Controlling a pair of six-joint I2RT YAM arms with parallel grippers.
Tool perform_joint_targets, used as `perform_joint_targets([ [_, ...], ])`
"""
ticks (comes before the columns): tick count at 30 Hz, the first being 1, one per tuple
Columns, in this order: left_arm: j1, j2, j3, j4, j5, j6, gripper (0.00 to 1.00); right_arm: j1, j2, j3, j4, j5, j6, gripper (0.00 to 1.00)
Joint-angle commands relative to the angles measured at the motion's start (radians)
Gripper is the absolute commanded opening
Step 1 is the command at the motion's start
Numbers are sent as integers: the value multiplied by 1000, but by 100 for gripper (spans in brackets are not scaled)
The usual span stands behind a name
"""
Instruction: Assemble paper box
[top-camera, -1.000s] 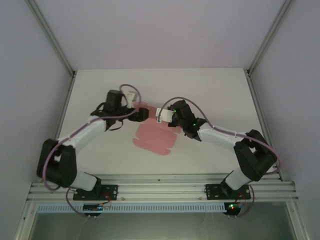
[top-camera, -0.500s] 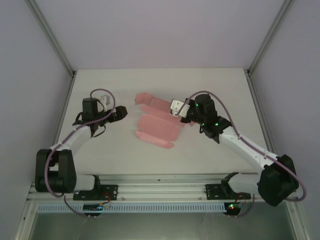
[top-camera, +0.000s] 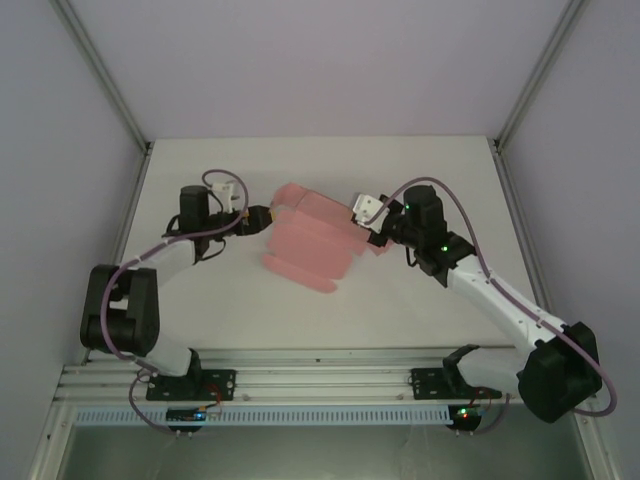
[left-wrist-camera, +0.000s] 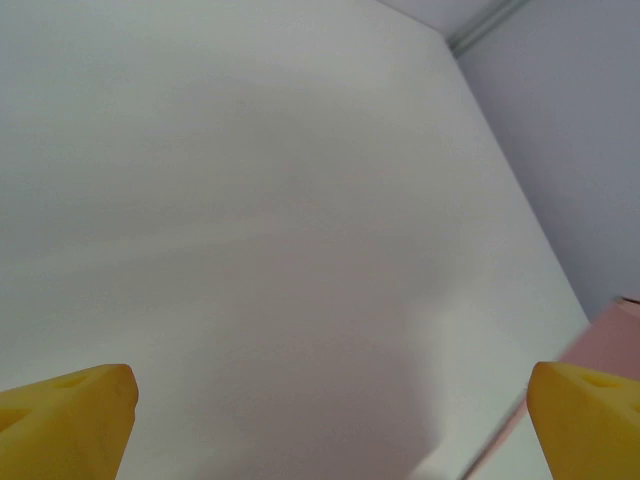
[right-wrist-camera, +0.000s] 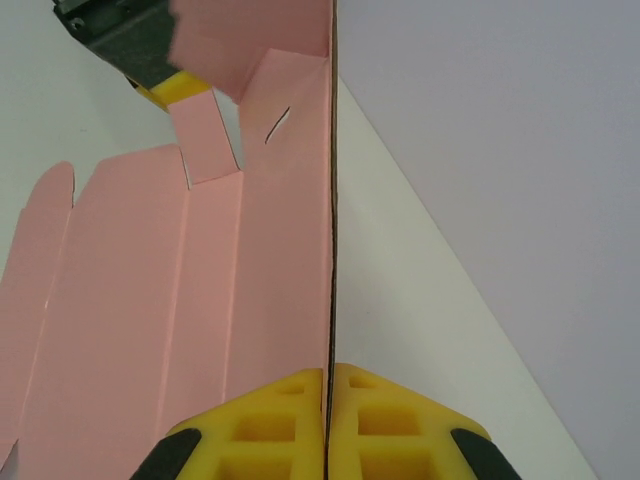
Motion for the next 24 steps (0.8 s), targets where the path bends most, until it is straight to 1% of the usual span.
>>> perform_joint_targets([
  [1, -48, -11, -5, 61, 106, 62, 100, -3, -5, 8, 2, -14, 55, 0],
  [3, -70, -16, -15, 57, 86, 74, 100, -6, -3, 8, 5, -26, 78, 0],
  [5, -93, -15, -21, 63, 44, 73, 100, -8, 0, 13, 8, -44, 107, 0],
  [9, -134, -5, -44, 155, -8, 32, 100, -7, 9, 30, -16, -54, 133, 0],
  [13, -204, -23, -54, 191, -153, 33, 100, -7, 14, 26, -32, -85, 168, 0],
  [15, -227, -37, -70, 226, -190, 23, 100, -8, 19, 28, -29, -63, 178, 0],
  [17, -227, -59, -105, 272, -220, -17, 100, -8, 26, 28, -48, -59, 199, 0],
  [19, -223, -96, -145, 280, -269, -41, 100, -11, 27, 30, -64, -34, 197, 0],
  [24, -174, -227, -230, 166, -320, -61, 100, -38, 25, 26, -90, -16, 182, 0],
])
